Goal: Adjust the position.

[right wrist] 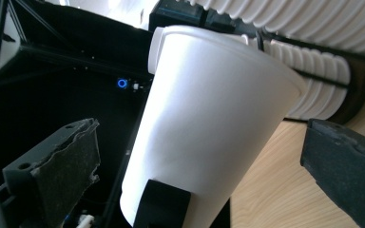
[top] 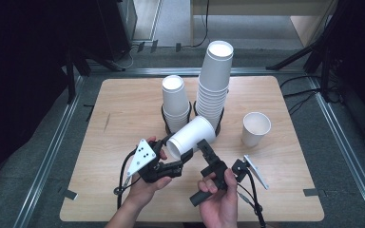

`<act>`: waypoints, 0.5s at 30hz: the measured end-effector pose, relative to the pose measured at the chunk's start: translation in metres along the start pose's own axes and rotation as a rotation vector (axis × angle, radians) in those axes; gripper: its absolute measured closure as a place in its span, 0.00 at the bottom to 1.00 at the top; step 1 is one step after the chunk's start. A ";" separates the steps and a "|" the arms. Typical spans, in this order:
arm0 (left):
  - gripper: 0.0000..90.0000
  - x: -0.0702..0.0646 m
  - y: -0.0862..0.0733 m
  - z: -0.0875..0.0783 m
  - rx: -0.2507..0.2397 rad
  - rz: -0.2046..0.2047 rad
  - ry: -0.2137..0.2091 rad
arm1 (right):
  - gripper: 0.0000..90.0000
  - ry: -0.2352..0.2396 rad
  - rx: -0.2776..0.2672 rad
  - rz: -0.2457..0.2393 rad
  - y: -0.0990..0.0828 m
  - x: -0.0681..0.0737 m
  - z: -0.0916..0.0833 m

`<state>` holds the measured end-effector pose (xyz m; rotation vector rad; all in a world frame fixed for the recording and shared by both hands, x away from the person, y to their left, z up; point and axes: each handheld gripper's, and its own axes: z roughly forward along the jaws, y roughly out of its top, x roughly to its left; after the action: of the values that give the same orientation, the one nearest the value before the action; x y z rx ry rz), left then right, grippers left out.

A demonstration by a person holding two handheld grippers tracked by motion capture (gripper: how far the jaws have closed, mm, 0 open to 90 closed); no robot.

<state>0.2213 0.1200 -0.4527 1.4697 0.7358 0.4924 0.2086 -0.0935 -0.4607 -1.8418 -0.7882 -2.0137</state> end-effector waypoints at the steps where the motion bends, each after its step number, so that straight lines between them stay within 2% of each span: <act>1: 0.27 0.000 0.000 0.000 0.000 0.003 -0.001 | 0.00 0.001 0.009 0.019 0.000 -0.001 0.001; 4: 0.27 -0.001 0.000 0.000 0.000 0.005 -0.003 | 0.00 0.013 0.011 0.067 0.000 -0.003 0.006; 8: 0.27 -0.002 0.000 0.000 -0.002 0.006 -0.007 | 0.00 0.018 0.008 0.096 0.001 -0.005 0.010; 15: 0.27 -0.004 -0.001 0.001 -0.001 0.012 -0.011 | 0.00 0.027 0.015 0.119 0.004 -0.007 0.018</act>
<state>0.2193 0.1165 -0.4535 1.4751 0.7188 0.4936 0.2270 -0.0875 -0.4667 -1.8054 -0.6675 -1.9488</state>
